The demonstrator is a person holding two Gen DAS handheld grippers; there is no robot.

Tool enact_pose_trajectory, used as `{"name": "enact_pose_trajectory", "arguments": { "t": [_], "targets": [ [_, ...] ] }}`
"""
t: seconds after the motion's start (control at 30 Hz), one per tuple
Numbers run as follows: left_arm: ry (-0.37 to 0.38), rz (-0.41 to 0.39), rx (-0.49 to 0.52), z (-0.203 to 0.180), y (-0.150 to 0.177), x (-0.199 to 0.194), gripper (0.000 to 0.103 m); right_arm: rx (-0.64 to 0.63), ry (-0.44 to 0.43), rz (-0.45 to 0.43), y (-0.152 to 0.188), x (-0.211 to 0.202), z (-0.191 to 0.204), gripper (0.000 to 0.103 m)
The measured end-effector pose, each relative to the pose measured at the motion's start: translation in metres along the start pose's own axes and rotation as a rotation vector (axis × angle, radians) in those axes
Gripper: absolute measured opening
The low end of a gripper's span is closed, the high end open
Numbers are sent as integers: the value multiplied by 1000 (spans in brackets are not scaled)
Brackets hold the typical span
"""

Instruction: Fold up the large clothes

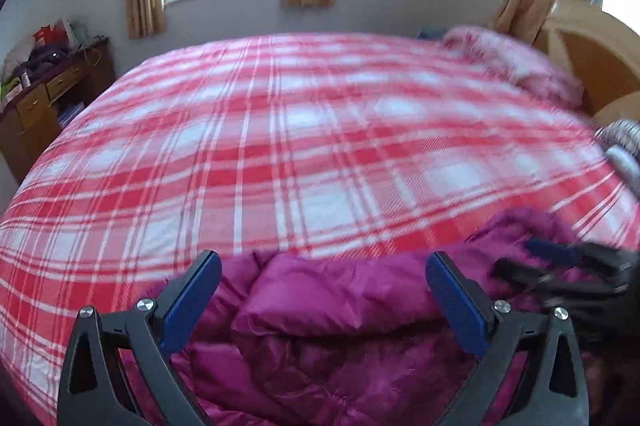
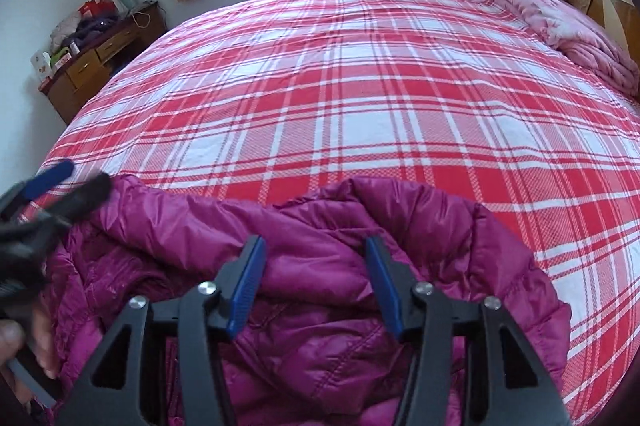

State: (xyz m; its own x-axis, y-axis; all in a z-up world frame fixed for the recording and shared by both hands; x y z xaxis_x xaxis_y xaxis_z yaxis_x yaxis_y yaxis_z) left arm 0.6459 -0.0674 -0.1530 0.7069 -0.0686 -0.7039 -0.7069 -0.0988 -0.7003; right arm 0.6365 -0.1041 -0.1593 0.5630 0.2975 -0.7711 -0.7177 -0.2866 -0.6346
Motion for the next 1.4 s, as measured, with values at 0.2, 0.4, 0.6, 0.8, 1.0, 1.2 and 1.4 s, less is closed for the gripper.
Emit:
{"name": "enact_pose_trajectory", "arguments": {
  "t": [0.2, 0.4, 0.6, 0.8, 1.0, 1.2, 1.4],
  "targets": [
    [3, 117, -42, 13, 27, 34, 102, -23, 3, 2, 5, 11, 3, 56],
    [-22, 134, -27, 9, 30, 39, 102, -39, 22, -12, 11, 19, 4, 56],
    [-33, 132, -24, 9, 30, 39, 102, -72, 59, -5, 12, 22, 9, 58],
    [-42, 129, -20, 8, 31, 40, 102, -90, 70, 5, 12, 25, 11, 61],
    [-46, 132, -16, 8, 30, 40, 102, -104, 87, 13, 12, 27, 13, 62],
    [-52, 131, -14, 8, 30, 41, 102, -104, 86, 17, 12, 29, 14, 62],
    [-56, 130, -14, 7, 30, 42, 102, -105, 81, 23, 12, 29, 15, 63]
  ]
}}
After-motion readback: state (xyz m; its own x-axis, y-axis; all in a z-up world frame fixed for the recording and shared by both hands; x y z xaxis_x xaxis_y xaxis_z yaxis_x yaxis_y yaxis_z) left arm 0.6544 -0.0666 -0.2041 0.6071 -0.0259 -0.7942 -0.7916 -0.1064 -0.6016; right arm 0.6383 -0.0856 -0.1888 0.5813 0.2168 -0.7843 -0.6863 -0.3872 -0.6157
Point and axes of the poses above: each gripper's, at about its wrist camera, not at the fingertips, and x roughly the way its jaws point, z to its left, y to its underside, the point moved 4 cm from there along x, roughly the way its jaws point, and after that the axes turned 10 degrees about -x, right-handed, at the moved point
